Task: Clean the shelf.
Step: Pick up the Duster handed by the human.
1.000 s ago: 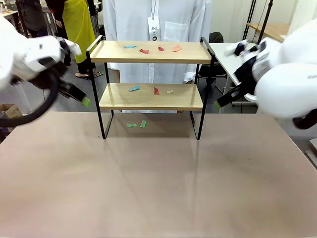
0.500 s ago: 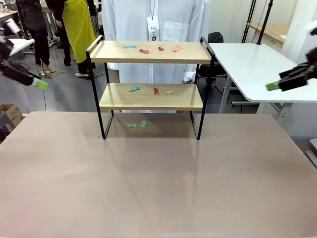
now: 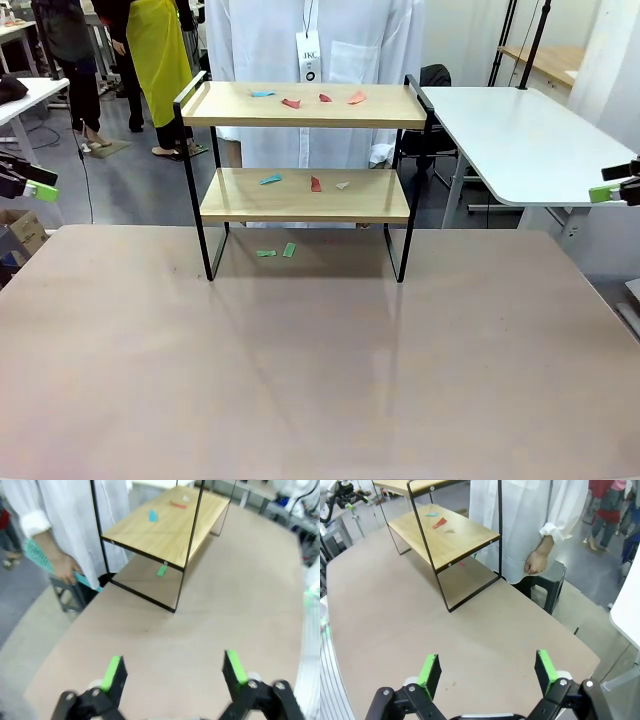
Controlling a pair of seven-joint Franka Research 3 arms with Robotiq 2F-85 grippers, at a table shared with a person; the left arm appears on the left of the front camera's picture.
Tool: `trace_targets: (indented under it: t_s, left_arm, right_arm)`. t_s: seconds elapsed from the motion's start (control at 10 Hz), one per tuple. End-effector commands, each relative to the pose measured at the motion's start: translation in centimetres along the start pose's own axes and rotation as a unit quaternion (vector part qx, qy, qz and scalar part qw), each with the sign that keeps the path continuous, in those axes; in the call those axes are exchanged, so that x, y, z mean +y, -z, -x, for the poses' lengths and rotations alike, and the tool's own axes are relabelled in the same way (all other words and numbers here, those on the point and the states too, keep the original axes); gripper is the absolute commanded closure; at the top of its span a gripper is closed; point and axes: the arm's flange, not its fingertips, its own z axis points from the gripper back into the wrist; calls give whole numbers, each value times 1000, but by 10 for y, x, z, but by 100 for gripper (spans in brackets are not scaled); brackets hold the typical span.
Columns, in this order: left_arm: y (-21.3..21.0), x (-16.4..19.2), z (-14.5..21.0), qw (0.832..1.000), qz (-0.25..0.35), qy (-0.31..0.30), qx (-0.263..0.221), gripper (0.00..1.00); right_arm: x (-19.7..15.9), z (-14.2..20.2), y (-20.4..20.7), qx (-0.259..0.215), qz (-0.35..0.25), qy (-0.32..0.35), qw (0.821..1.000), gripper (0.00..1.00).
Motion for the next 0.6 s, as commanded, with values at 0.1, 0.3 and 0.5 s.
trace_targets:
  t_s: [0.1, 0.3, 0.5]
  left_arm:
    - [2, -8, -11, 1000, -6, 2, -2, 0]
    - [2, -5, -9, 1000, -4, 8, 12, 0]
    - [16, 37, 15, 999, 37, -11, -13, 0]
  right_arm:
    - [11, -8, 1, 2, 11, -9, 1000, 0]
    - [11, -8, 1, 2, 11, -9, 1000, 0]
    - [-12, -2, 11, -6, -11, -8, 1000, 0]
